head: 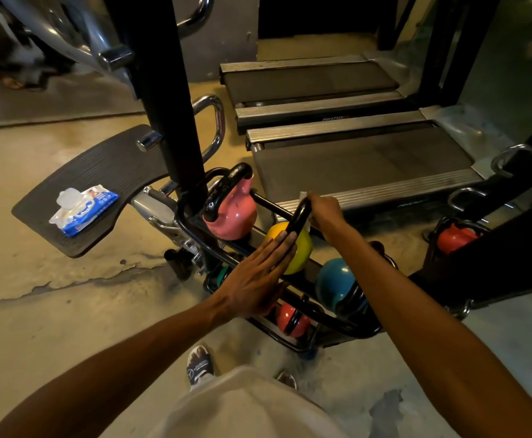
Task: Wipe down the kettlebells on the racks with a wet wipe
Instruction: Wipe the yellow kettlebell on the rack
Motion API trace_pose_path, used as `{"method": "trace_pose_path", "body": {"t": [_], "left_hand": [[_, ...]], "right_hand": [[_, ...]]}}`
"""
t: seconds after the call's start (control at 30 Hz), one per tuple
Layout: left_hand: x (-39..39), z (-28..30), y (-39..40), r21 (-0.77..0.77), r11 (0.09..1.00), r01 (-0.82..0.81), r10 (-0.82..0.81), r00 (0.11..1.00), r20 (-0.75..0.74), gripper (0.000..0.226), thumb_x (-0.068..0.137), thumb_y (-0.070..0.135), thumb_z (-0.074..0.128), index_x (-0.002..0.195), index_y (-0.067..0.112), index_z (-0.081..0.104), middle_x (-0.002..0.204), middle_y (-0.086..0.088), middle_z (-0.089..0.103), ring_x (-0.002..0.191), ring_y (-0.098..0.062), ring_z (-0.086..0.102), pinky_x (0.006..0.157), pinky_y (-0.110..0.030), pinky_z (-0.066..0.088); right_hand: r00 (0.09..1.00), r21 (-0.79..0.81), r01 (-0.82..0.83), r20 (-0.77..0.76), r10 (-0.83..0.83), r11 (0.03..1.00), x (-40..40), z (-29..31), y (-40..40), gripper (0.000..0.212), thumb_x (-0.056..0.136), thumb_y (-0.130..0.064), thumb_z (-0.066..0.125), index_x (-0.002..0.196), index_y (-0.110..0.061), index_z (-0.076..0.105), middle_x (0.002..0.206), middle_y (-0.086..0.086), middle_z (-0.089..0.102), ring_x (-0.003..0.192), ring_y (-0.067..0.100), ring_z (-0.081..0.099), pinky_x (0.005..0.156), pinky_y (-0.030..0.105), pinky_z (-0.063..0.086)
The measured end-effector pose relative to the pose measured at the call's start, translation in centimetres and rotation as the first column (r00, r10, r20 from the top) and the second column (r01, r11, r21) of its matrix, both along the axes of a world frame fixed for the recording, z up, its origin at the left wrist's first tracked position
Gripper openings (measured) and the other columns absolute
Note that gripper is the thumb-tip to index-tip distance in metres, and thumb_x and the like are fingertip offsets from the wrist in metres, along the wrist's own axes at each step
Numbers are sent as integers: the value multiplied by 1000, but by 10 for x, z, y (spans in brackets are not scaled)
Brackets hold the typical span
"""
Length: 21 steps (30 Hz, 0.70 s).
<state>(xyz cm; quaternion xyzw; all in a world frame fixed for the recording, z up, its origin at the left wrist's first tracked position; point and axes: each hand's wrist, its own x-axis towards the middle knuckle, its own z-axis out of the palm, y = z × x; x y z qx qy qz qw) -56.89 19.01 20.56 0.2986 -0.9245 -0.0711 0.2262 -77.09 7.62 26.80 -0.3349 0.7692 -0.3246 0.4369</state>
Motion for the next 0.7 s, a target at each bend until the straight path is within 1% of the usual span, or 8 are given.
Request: {"method": "trace_pose_path", "body": {"t": [0.07,0.17,0.27,0.33,0.43,0.53,0.6,0.7], "left_hand": [[1,-1,-1,-5,1000,-1,1,1000,6,81,104,30,61,165,1,15,174,-20,6,162,-36,5,125,-58,28],[0,-1,-1,3,1000,-3,3,1000,8,82,104,30,61,165,1,14,174,-21,6,161,-38,5,125,-58,28],[0,1,-2,0,1000,2,-2,1000,6,83,104,30,62,165,1,14,174,-21,6,161,-38,5,125,-58,28],[1,1,-2,3,1000,6,-6,1000,10,84,103,30,63,165,2,13,174,-21,6,161,-38,5,125,-59,28],[4,0,-4,-4,1000,12,-12,999,48,86,103,31,63,166,4,11,174,-19,5,162,-36,3,125,-58,28],[4,-1,-5,-11,1000,7,-6,998,64,85,104,32,62,166,3,11,174,-19,4,162,-36,3,125,-57,28],[4,-1,-4,-15,1000,3,-2,997,73,83,105,32,60,166,3,12,174,-19,3,162,-36,2,125,-57,27],[3,-2,-4,-21,1000,-3,5,997,77,82,104,32,60,165,2,14,174,-19,4,162,-35,2,126,-56,27]], "right_hand": [[961,0,165,225,-161,986,-2,0,2,16,96,-24,68,97,-8,69,105,18,74,89,28,71,76,39,58],[809,72,238,537,-239,969,-5,16,11,16,99,-13,62,101,2,61,91,18,64,78,25,65,69,32,55],[622,179,277,716,-318,944,-14,26,12,29,100,-19,61,103,9,55,103,23,61,108,35,66,95,38,55],[532,243,313,756,-381,918,-17,25,12,41,98,-21,63,120,12,51,112,27,60,118,40,64,96,43,55],[539,266,305,744,-396,915,-14,21,15,45,99,-22,63,129,9,52,111,25,62,101,36,67,87,43,58],[651,221,221,691,-313,950,-7,24,24,30,100,-25,61,106,4,61,98,18,61,86,27,64,74,35,57],[700,221,152,664,-263,963,-6,26,30,34,99,-29,62,105,4,64,98,17,64,87,26,66,74,35,57],[696,232,136,669,-259,963,-12,25,37,35,101,-33,60,107,1,64,105,18,66,94,29,66,81,36,56]]}}
